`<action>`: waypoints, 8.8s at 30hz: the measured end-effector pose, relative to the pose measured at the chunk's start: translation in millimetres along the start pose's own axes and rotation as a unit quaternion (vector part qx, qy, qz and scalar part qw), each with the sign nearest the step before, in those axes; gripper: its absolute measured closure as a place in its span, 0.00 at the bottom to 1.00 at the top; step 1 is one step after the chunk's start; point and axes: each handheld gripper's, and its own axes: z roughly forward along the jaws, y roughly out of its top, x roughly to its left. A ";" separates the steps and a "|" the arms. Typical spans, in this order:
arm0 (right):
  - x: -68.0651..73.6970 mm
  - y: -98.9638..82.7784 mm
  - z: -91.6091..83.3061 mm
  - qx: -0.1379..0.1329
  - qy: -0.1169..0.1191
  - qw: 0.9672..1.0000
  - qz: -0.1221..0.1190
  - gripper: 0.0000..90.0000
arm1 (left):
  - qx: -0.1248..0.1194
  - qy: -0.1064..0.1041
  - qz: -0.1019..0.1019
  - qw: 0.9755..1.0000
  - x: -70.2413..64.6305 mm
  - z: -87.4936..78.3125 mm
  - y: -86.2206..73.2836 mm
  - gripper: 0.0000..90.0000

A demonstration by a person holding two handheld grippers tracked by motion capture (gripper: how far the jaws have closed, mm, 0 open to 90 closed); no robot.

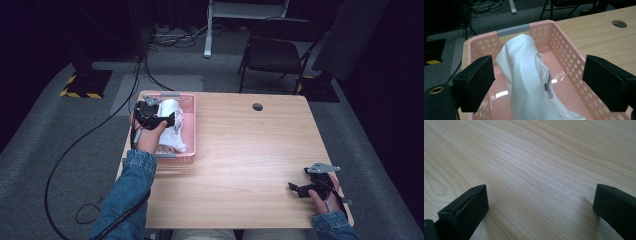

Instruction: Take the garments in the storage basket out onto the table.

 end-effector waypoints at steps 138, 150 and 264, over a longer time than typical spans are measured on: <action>0.7 0.2 0.0 0.000 -0.002 1.000 0.004 0.00 | 0.088 -0.054 0.003 0.995 -59.4 7.0 72.7 0.54; 0.6 0.3 0.2 -0.001 -0.002 1.000 0.004 0.00 | 0.080 -0.075 0.014 0.994 -79.8 5.2 82.6 0.53; 0.9 0.5 0.4 -0.001 -0.003 1.000 0.002 0.00 | 0.118 -0.129 0.017 0.984 -178.0 128.2 15.9 0.53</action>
